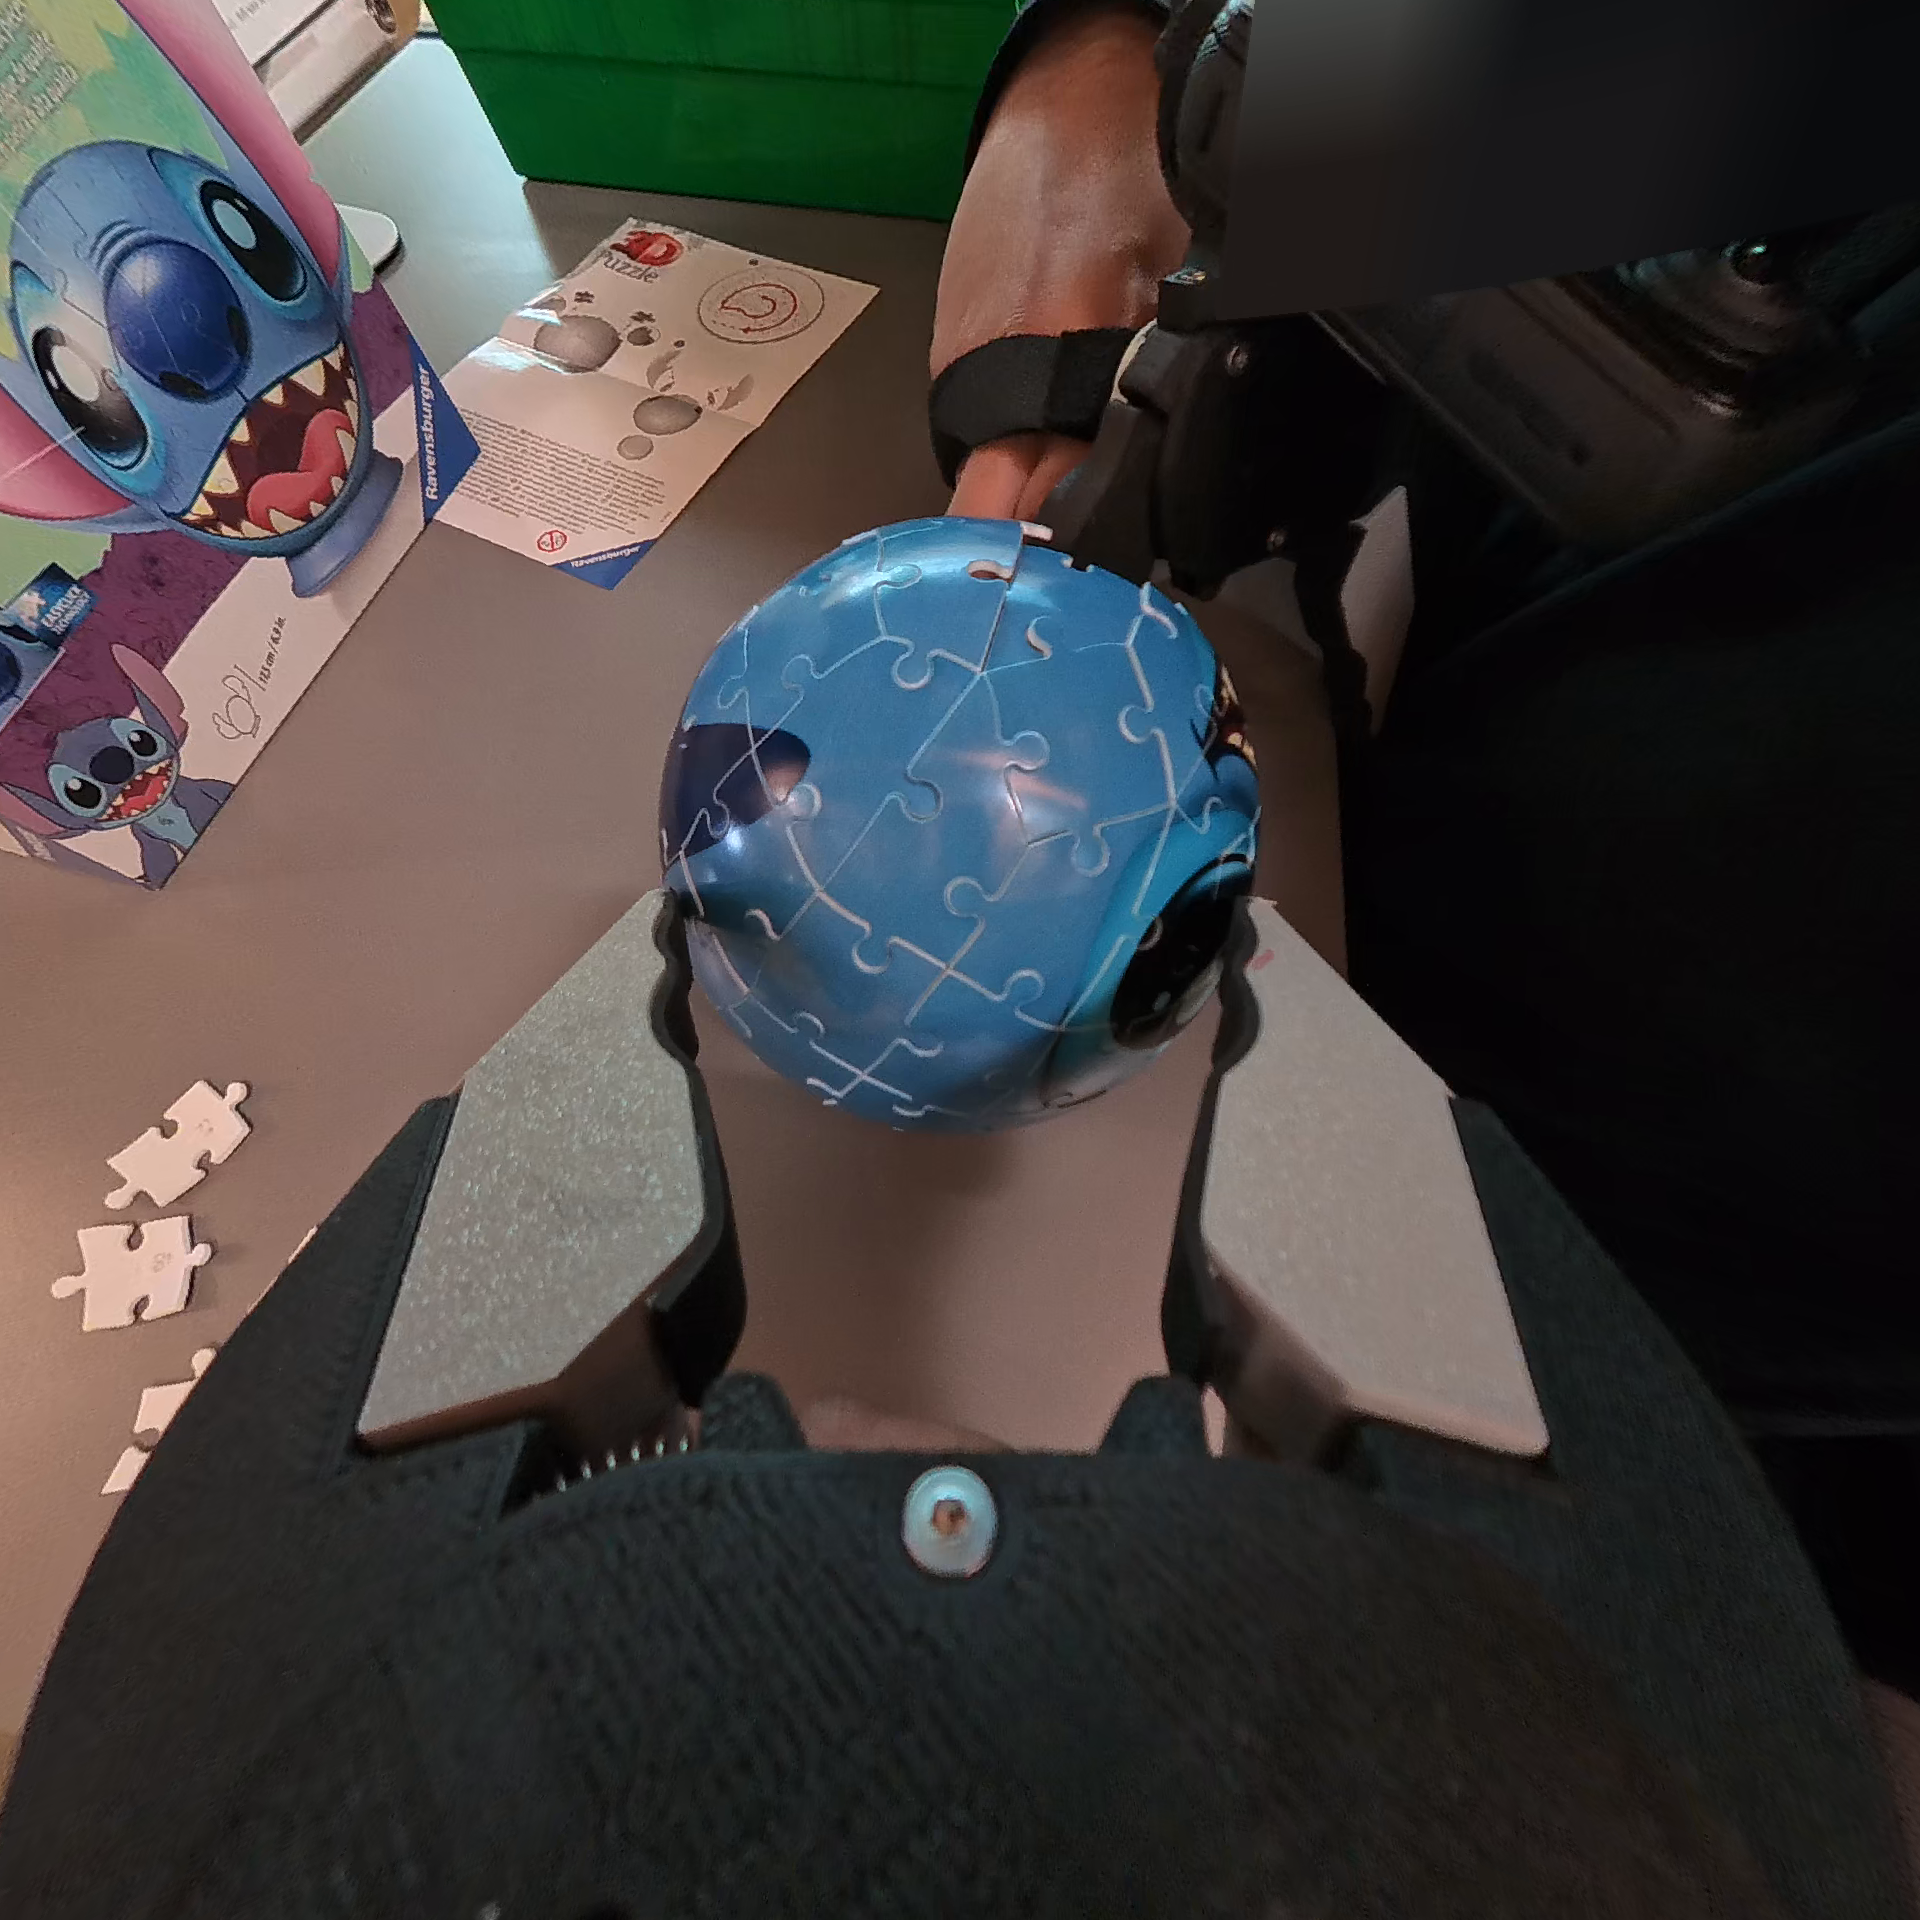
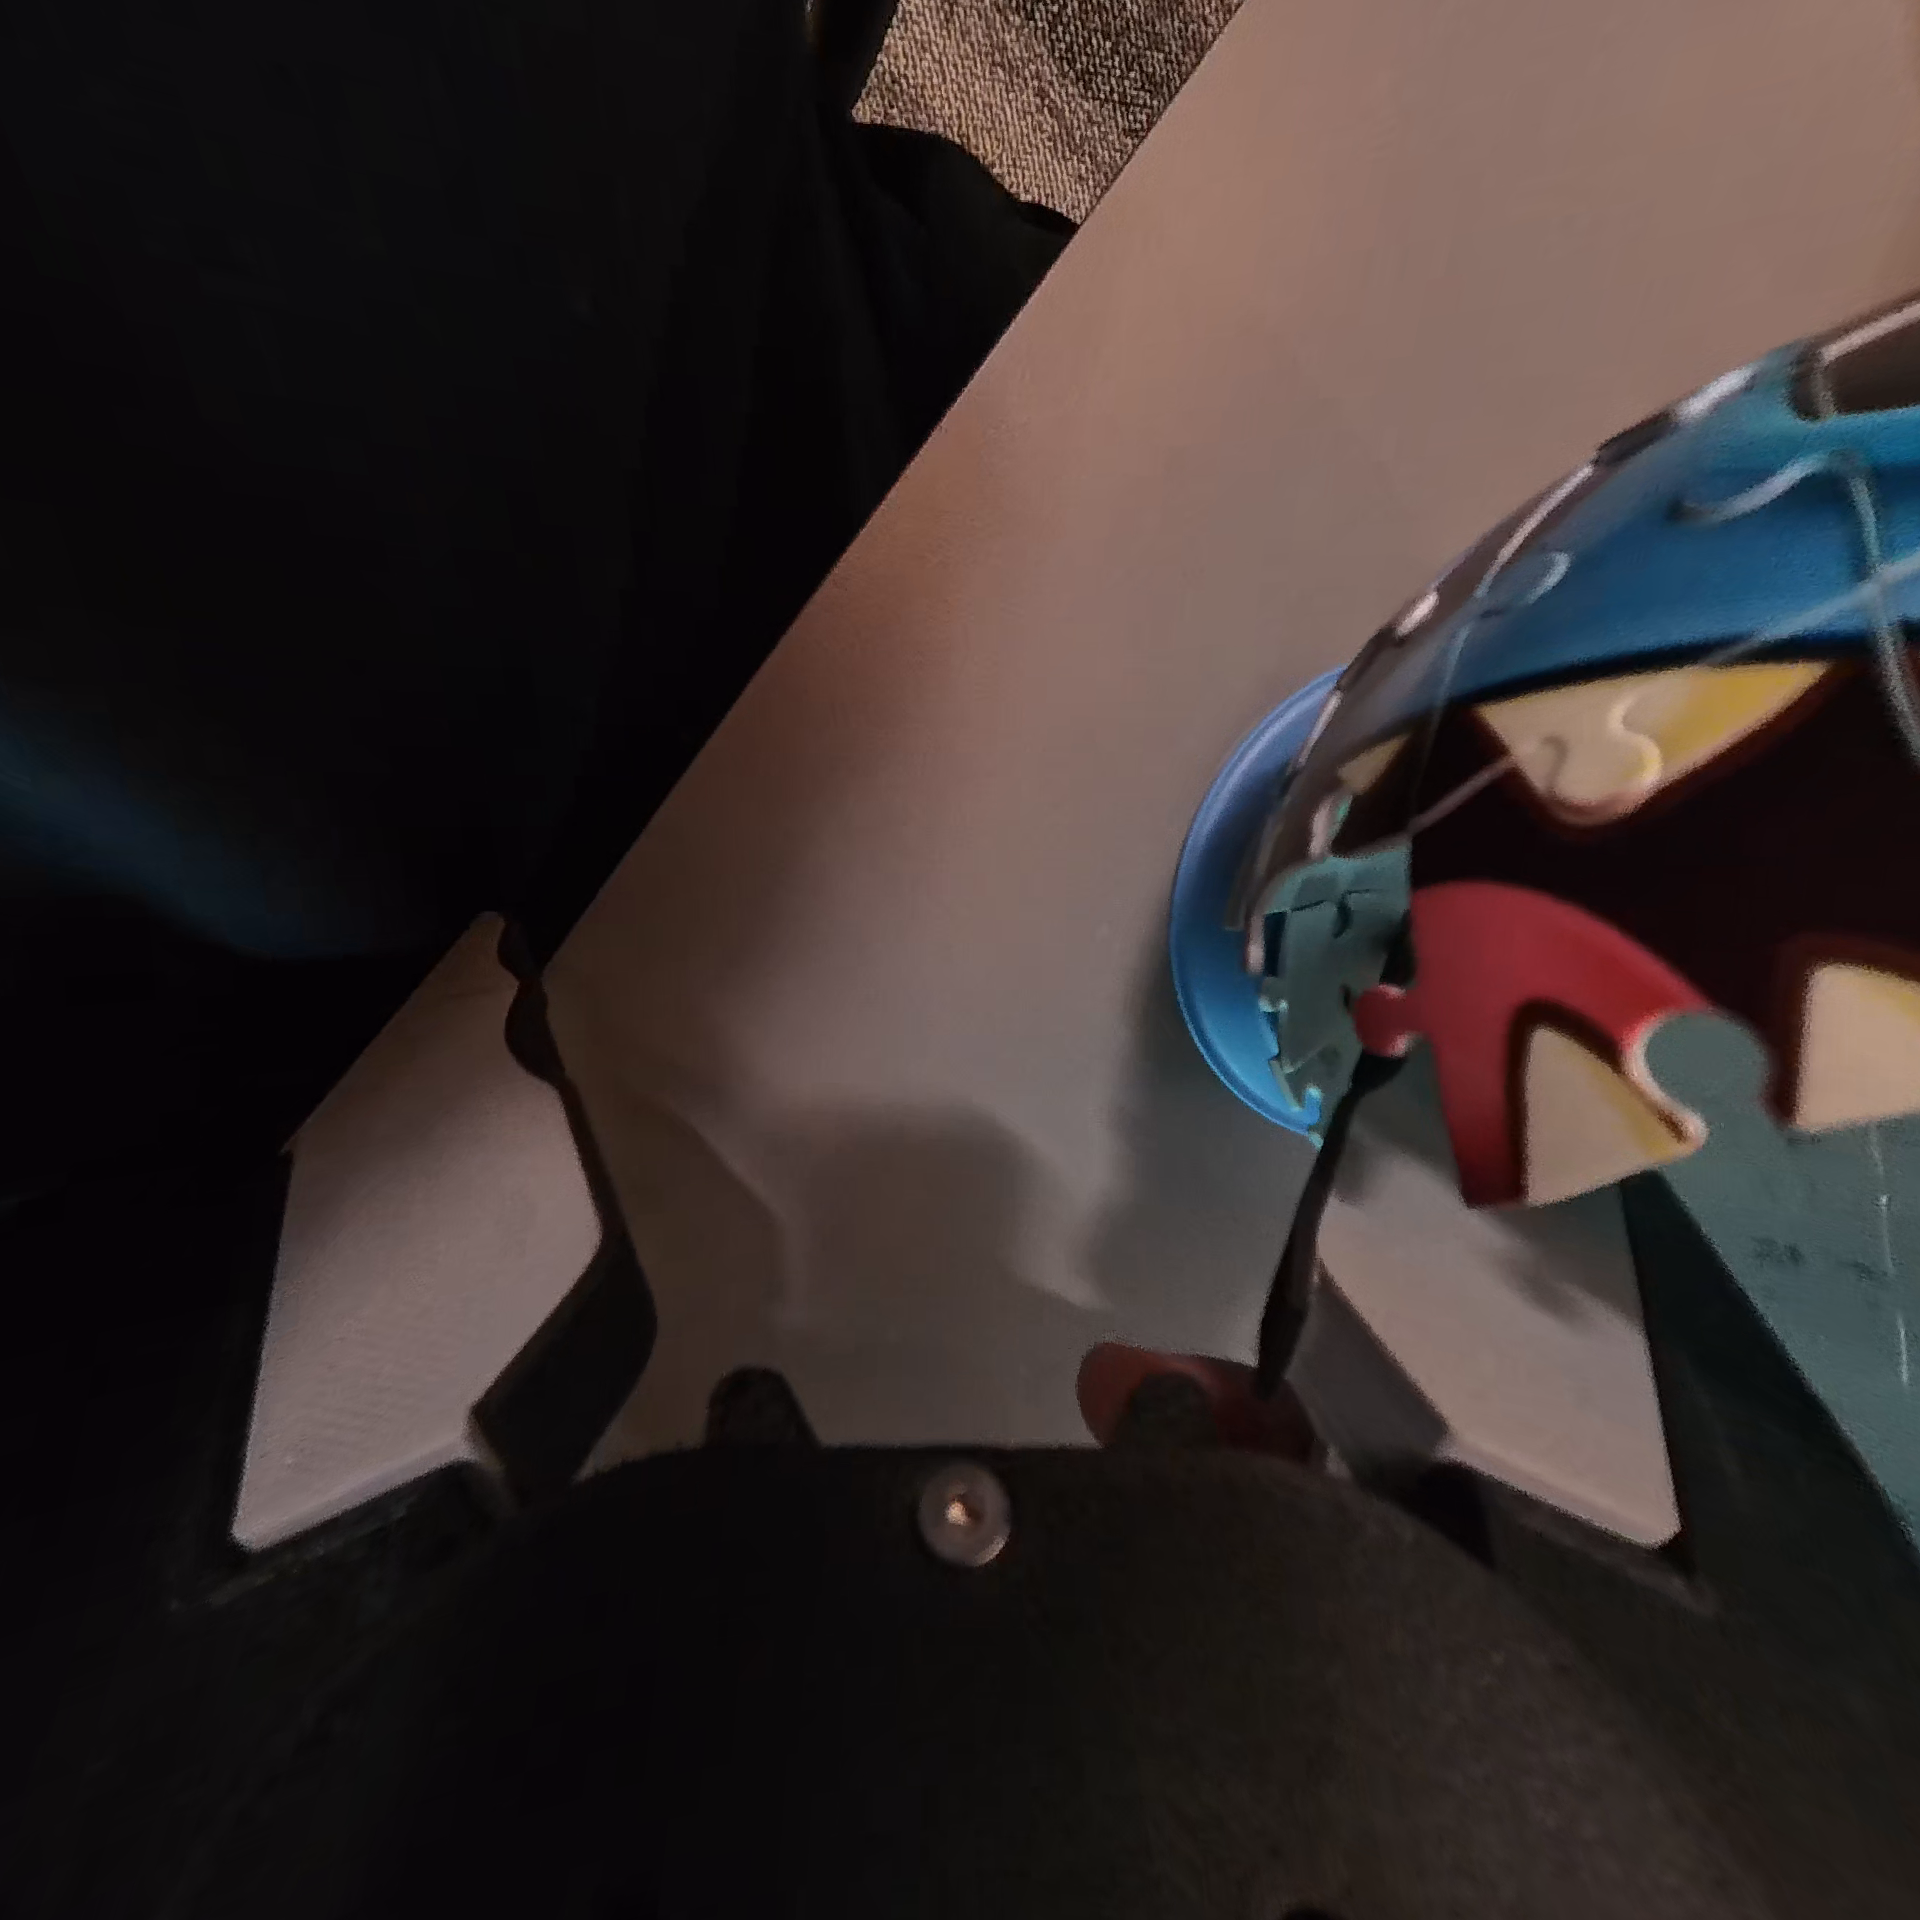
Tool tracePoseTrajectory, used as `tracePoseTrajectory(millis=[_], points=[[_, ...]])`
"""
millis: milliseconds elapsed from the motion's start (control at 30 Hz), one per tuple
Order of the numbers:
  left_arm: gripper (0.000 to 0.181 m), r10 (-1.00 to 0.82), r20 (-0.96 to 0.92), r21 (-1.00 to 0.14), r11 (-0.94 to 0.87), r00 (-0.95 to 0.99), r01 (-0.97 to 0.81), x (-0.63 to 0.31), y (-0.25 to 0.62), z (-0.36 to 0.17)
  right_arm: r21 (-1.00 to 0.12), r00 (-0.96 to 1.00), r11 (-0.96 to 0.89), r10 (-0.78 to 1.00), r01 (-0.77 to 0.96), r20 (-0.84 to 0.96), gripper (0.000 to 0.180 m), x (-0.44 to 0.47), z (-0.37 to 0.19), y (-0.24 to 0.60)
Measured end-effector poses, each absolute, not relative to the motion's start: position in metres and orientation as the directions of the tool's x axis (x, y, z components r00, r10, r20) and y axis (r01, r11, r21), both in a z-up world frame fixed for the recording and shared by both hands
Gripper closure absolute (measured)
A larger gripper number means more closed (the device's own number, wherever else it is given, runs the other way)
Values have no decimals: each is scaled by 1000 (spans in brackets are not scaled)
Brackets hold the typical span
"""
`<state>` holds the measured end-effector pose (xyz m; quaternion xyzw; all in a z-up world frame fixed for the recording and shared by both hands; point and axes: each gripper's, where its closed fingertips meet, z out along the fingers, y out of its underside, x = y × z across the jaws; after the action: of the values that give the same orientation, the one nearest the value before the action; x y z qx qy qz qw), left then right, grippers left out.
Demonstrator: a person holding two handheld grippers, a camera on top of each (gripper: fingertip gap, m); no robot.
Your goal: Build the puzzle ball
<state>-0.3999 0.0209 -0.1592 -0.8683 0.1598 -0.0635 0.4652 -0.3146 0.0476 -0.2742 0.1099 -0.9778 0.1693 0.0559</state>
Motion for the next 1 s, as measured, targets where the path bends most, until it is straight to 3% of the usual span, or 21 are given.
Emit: tracePoseTrajectory(millis=[467,1000], points=[[80,-340,-30,-822,-527,940,-217,-400,22,-160,-244,-966,938,-217,-246,140,27,-314,-277,51],[80,-342,-28,-816,-535,939,-219,-399,21,-160,-268,-968,933,-205,-239,148,30,-314,-276,49]])
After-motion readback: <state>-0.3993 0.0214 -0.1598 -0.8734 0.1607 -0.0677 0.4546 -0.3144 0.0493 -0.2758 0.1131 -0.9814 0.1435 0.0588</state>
